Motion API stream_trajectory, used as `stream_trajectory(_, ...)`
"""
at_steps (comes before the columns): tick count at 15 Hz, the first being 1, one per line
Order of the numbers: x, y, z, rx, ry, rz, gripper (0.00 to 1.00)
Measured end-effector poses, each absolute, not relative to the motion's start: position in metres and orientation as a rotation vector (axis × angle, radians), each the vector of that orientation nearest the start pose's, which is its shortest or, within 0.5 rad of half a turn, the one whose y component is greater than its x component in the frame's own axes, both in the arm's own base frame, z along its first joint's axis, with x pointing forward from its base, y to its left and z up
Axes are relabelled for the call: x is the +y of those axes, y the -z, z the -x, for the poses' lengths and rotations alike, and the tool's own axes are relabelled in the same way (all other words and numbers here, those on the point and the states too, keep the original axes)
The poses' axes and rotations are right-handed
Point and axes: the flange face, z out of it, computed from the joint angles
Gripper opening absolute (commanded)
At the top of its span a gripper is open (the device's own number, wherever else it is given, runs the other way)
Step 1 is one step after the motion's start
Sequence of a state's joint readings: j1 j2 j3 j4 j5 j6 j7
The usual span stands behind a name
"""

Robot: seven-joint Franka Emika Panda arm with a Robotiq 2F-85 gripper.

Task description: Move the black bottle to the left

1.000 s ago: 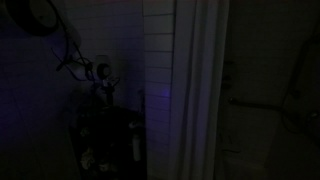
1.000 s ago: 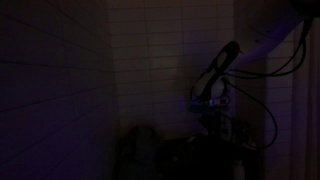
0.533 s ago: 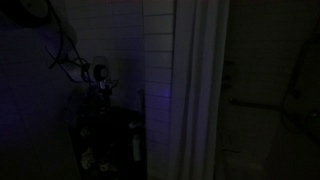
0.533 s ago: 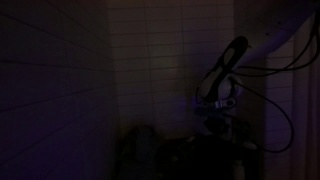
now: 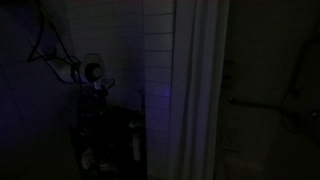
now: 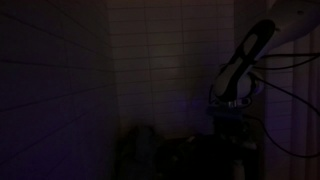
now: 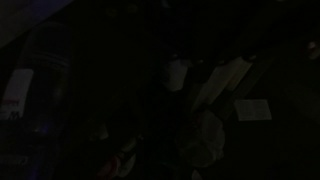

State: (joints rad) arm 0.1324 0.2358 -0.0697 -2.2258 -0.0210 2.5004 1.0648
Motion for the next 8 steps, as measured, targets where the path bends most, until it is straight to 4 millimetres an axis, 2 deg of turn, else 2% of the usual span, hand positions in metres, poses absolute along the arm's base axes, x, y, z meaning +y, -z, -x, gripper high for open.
stream_trajectory(2,0.031,-0.274,-0.54,1.47,0.086,2.773,0.0)
stream_trajectory(3,0.029,-0.274,-0.536,1.466,0.089,2.772,0.26)
stream_trajectory(4,0.027,-0.275,-0.532,1.464,0.091,2.771,0.02)
stream_trajectory(5,0.025,-0.275,-0.529,1.461,0.09,2.773,0.05)
stream_trajectory(8,0.022,-0.276,-0.524,1.459,0.089,2.774,0.24)
